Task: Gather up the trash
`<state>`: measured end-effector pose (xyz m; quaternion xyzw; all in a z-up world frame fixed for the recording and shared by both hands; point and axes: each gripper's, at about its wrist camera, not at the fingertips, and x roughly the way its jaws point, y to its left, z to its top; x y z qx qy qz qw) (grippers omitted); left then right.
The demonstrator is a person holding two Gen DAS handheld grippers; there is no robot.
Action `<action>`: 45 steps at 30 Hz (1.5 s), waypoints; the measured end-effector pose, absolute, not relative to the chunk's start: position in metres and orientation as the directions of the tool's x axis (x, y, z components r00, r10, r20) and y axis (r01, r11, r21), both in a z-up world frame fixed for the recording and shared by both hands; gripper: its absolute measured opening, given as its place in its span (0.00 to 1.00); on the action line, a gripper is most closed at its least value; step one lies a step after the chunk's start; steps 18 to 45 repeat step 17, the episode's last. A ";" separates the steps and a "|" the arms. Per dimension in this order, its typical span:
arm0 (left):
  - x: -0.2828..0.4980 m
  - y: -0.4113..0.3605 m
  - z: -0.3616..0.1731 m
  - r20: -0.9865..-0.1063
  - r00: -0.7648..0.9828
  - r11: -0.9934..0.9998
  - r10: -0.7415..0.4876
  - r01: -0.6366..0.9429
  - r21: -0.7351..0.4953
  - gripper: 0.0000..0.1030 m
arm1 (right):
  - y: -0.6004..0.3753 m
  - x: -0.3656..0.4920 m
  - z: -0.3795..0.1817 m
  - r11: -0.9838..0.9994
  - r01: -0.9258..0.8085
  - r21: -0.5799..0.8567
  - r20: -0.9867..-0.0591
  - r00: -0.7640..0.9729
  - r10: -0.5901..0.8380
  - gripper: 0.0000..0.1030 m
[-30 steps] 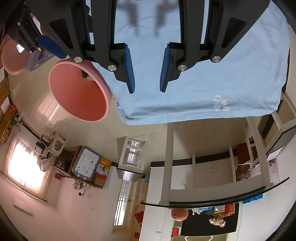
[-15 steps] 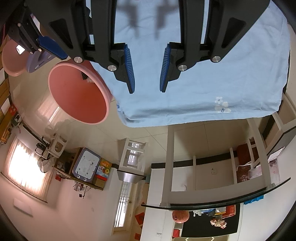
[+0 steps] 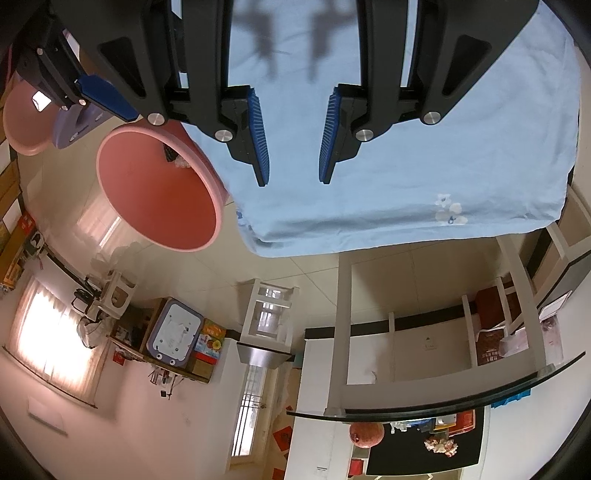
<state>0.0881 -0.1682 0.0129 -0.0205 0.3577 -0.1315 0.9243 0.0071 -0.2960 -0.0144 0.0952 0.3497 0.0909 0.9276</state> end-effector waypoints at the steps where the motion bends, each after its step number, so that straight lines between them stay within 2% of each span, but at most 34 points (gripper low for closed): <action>1: 0.089 -0.168 0.013 -0.657 0.708 0.964 -0.258 0.229 -0.133 0.27 | -0.297 0.007 -0.015 0.965 -0.101 0.240 -0.631 0.739 0.235 0.65; 45: 0.094 -0.168 0.009 -0.674 0.697 0.967 -0.247 0.218 -0.129 0.27 | -0.297 0.017 -0.020 0.967 -0.082 0.241 -0.653 0.723 0.224 0.65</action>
